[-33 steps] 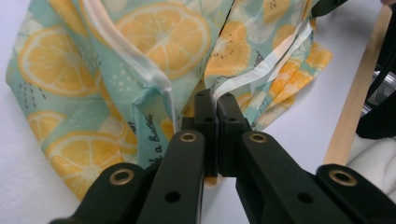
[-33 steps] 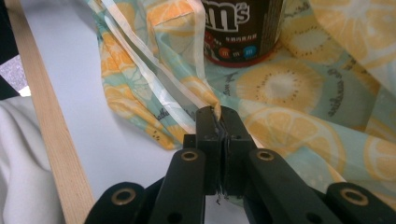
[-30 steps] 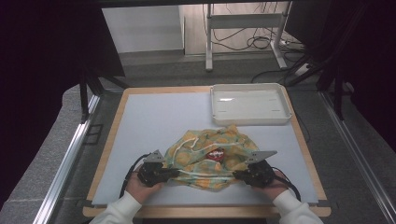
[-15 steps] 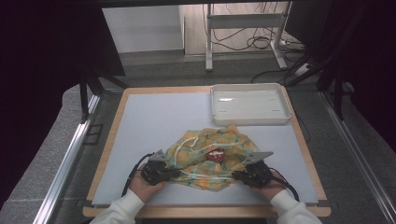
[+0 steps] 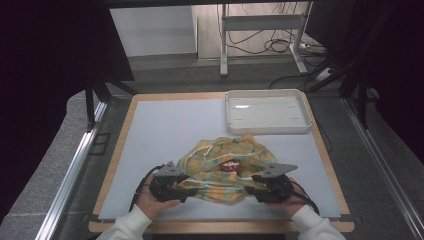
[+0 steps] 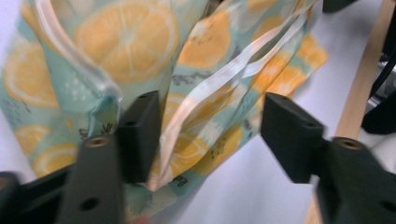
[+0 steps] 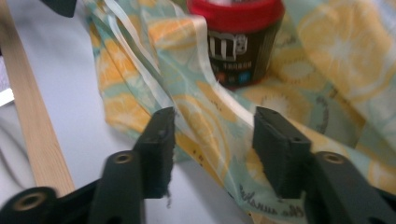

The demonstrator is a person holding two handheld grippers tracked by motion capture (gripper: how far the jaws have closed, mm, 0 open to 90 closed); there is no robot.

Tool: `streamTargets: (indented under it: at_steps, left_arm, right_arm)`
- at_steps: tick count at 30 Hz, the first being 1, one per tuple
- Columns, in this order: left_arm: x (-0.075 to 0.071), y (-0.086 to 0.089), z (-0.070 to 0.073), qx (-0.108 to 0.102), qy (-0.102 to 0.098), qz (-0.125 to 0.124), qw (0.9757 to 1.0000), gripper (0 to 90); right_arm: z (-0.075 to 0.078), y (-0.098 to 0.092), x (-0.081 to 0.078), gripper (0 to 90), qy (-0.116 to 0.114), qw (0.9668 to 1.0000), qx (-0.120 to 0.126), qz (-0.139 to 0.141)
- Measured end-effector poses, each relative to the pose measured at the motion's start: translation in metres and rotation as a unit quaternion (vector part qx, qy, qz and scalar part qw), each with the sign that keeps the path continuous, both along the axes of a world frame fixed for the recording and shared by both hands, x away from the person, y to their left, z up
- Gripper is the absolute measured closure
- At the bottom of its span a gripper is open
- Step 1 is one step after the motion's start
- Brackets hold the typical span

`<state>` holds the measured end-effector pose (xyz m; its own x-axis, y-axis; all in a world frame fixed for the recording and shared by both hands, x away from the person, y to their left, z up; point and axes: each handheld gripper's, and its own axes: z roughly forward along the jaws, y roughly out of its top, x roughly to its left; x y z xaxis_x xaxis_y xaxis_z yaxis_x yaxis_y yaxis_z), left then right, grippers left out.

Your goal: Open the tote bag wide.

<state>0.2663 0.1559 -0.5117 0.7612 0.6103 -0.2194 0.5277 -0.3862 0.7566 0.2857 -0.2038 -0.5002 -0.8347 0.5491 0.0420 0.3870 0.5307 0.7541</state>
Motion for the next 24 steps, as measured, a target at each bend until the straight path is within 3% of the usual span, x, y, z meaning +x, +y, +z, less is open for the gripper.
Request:
streamTargets:
  at_steps: [6, 13, 20, 24]
  left_arm:
    - [-0.001, 0.010, 0.016, -0.027, -0.016, 0.012, 0.9994, 31.6]
    - [0.002, 0.012, 0.028, -0.046, -0.034, 0.030, 0.9979, 37.8]
    - [0.016, 0.005, 0.040, -0.062, -0.054, 0.033, 0.9961, 43.2]
    - [0.030, 0.000, 0.044, -0.071, -0.050, 0.045, 0.9952, 49.0]
  right_arm:
    - [0.010, -0.001, -0.004, 37.2, -0.016, 0.9995, 0.026, 0.000]
    - [0.024, -0.004, 0.001, 36.2, -0.030, 0.9981, 0.050, -0.021]
    - [0.041, 0.005, 0.013, 43.0, -0.044, 0.9971, 0.056, -0.026]
    - [0.050, 0.013, 0.027, 49.5, -0.050, 0.9965, 0.057, -0.033]
